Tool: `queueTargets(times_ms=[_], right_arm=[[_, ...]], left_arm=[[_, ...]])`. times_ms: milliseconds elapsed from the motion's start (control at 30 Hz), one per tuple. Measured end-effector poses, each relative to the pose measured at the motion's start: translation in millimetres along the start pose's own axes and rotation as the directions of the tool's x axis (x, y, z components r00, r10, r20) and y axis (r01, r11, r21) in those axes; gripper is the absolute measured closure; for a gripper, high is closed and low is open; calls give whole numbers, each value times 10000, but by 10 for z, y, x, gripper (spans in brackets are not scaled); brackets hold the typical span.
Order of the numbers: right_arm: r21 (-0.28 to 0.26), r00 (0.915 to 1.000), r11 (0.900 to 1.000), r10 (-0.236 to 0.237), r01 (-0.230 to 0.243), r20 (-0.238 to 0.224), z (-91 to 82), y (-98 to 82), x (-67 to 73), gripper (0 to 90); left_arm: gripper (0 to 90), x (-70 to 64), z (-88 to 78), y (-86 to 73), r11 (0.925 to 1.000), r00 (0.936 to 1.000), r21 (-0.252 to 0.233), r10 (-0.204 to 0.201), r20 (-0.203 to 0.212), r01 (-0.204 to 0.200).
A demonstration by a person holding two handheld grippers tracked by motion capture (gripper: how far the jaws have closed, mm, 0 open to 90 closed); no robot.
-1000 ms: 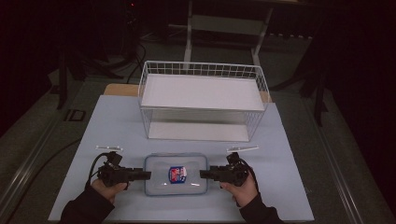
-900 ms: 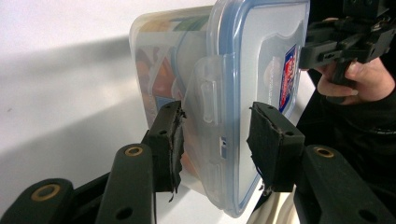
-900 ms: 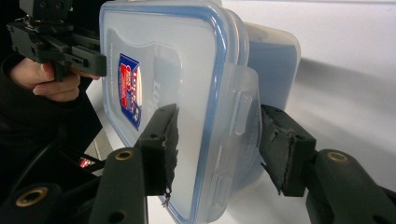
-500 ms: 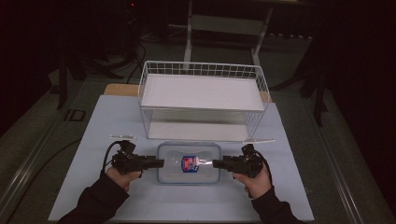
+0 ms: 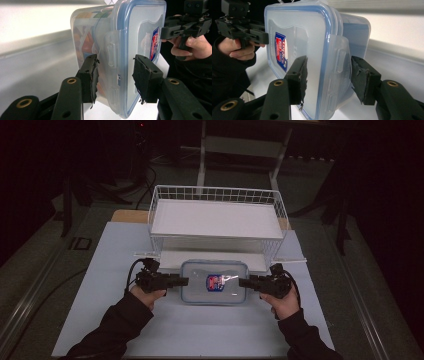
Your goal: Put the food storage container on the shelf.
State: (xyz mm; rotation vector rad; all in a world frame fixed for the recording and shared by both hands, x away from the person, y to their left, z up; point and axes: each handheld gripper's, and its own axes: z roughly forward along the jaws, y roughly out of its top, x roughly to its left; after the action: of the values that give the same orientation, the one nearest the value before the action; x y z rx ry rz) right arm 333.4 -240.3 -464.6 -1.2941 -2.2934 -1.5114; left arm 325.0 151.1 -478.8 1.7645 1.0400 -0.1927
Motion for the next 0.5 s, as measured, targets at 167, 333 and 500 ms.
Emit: queueTargets(times_ms=[167, 333, 500], right_arm=[[-220, 9998, 9996, -190, 192, 89, -10, 64, -163, 487], [-237, 9997, 9997, -51, 56, 223, 11, 100, -310, 487], [-434, 9994, 9989, 164, -151, 296, 47, 133, -438, 485]], left_arm=[[551, 68, 154, 97, 9997, 9997, -89, 228, -76, -228], [550, 157, 293, 119, 9993, 9997, -281, 249, -41, -250], [549, 206, 379, 169, 9981, 9990, -472, 389, -230, -399]])
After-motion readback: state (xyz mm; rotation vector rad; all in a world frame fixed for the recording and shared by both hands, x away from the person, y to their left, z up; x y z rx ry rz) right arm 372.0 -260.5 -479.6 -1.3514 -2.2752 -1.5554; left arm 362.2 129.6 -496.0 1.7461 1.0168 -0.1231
